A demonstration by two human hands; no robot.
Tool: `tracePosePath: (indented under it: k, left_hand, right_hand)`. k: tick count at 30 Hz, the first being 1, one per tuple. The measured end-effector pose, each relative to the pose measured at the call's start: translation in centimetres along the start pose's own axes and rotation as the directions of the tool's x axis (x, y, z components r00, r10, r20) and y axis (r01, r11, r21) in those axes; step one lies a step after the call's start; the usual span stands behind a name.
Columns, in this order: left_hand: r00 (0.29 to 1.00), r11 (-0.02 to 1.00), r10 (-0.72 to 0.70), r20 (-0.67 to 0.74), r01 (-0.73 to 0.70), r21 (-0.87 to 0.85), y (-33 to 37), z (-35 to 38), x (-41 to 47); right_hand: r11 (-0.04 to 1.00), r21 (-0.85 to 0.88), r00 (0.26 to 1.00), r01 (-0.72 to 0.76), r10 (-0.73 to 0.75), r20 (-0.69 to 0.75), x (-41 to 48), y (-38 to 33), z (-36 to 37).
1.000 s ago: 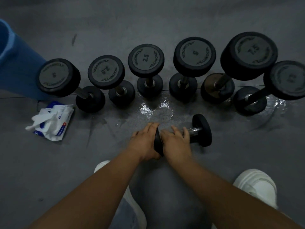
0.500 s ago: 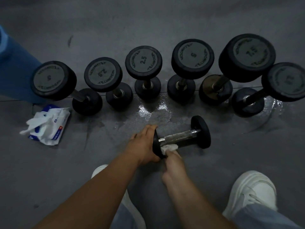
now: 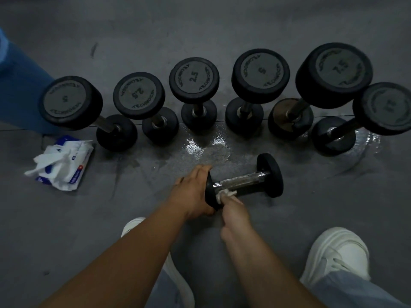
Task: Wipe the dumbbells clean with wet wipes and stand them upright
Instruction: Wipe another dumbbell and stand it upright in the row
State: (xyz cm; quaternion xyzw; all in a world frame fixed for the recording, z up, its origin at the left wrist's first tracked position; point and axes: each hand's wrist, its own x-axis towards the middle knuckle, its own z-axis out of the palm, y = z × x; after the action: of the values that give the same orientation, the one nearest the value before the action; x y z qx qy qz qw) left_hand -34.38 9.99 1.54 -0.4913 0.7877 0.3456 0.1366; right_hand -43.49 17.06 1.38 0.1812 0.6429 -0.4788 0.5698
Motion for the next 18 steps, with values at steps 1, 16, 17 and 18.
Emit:
tracePosePath:
  k: [1, 16, 17, 18]
  left_hand:
    - [1.0, 1.0, 0.002, -0.003, -0.002, -0.001, -0.1, 0.2, 0.1]
    - [1.0, 1.0, 0.013, 0.0, -0.013, 0.019, -0.3, 0.4, 0.2]
    - [1.0, 1.0, 0.013, 0.002, -0.013, 0.021, -0.3, 0.4, 0.1]
    - [1.0, 1.0, 0.014, 0.004, -0.014, 0.018, -0.4, 0.4, 0.1]
  right_hand:
    - [0.989, -0.071, 0.991, 0.128, -0.125, 0.036, -0.9, -0.2, -0.7]
    - [-0.63, -0.642, 0.629, 0.438, -0.296, 0.719, 3.1, -3.5, -2.0]
    - [-0.631, -0.648, 0.641, 0.427, -0.294, 0.709, 3.1, -3.5, -1.5]
    - [-0.626, -0.658, 0.637, 0.418, -0.314, 0.704, 2.8, -3.2, -1.5]
